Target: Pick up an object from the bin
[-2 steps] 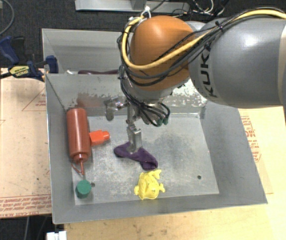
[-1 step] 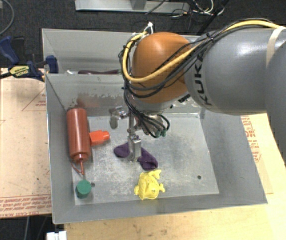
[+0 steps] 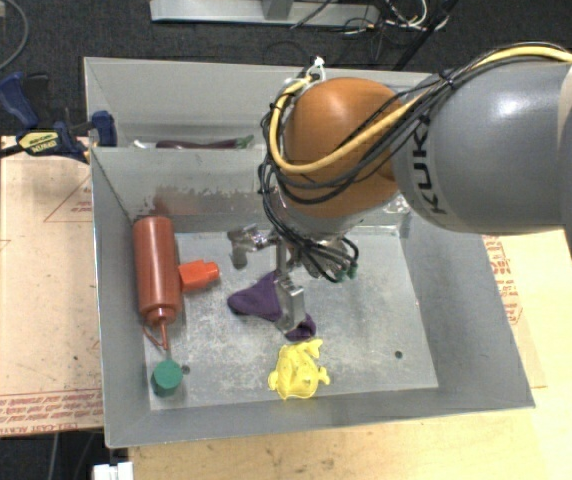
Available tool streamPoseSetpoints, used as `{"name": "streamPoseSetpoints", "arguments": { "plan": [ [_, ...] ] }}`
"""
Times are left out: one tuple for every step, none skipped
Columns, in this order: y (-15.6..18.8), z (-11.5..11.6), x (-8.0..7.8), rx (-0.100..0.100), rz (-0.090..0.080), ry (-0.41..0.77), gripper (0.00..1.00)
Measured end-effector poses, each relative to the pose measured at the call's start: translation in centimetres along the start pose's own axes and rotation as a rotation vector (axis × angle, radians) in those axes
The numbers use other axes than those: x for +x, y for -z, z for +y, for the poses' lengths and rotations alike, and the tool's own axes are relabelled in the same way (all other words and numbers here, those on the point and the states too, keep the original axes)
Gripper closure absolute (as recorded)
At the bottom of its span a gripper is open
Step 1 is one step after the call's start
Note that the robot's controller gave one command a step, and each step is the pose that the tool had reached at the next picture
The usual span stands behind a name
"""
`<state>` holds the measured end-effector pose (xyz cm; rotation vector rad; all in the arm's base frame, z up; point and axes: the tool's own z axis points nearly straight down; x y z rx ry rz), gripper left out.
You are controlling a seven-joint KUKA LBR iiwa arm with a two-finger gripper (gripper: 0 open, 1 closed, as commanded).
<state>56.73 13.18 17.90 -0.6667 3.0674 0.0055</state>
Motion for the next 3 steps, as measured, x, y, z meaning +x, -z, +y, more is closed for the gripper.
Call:
{"name": "streamPoseSetpoints", "arguments": {
  "plan": [
    [-1.2, -1.5, 0.4, 0.001, -0.003, -0.090, 0.00],
    [-4.3, -2.4, -1.3, 0.002, -0.005, 0.146, 0.00],
    [-10.3, -2.8, -1.9, 0.000, -0.005, 0.093, 1.00]
  ]
}}
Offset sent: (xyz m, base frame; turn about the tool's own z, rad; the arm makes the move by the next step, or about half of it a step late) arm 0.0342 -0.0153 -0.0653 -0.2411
